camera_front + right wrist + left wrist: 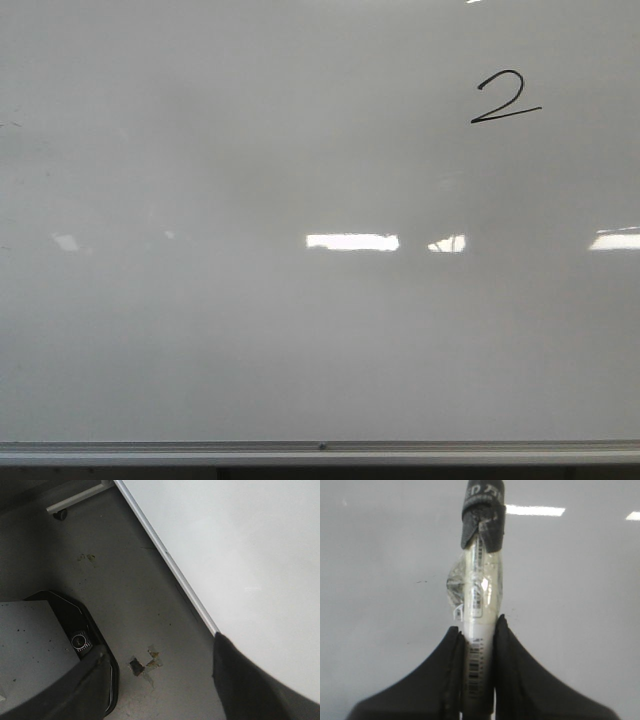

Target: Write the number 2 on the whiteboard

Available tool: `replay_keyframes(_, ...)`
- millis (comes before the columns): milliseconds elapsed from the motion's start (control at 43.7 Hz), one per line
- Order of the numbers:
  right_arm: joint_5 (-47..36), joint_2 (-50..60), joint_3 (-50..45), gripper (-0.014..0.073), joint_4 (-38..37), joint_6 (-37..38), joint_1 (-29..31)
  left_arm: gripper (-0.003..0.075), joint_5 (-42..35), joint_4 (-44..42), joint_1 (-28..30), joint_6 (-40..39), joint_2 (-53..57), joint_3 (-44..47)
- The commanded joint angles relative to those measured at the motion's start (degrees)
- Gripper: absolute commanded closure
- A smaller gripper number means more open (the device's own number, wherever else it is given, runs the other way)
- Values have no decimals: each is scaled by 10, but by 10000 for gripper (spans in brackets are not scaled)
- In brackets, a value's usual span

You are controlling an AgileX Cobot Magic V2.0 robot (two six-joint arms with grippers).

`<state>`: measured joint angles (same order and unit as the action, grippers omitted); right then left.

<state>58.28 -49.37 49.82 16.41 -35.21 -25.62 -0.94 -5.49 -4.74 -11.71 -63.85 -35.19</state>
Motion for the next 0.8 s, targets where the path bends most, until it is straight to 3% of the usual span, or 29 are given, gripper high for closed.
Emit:
replay_keyframes(0, -24, 6, 18, 120, 11, 1, 3, 741, -124, 8, 0, -7, -27, -8)
replay_keyframes(366, -24, 6, 18, 120, 11, 1, 3, 740, -318, 8, 0, -7, -173, -8)
replay_keyframes(526, -24, 6, 18, 120, 11, 1, 3, 733, -343, 8, 0, -7, -209, -15)
replay_keyframes(640, -24, 6, 18, 120, 11, 1, 3, 643, -330, 8, 0, -7, -225, -29)
replay_keyframes(777, -24, 6, 18, 120, 11, 1, 3, 458, -309, 5, 0, -7, -231, -40)
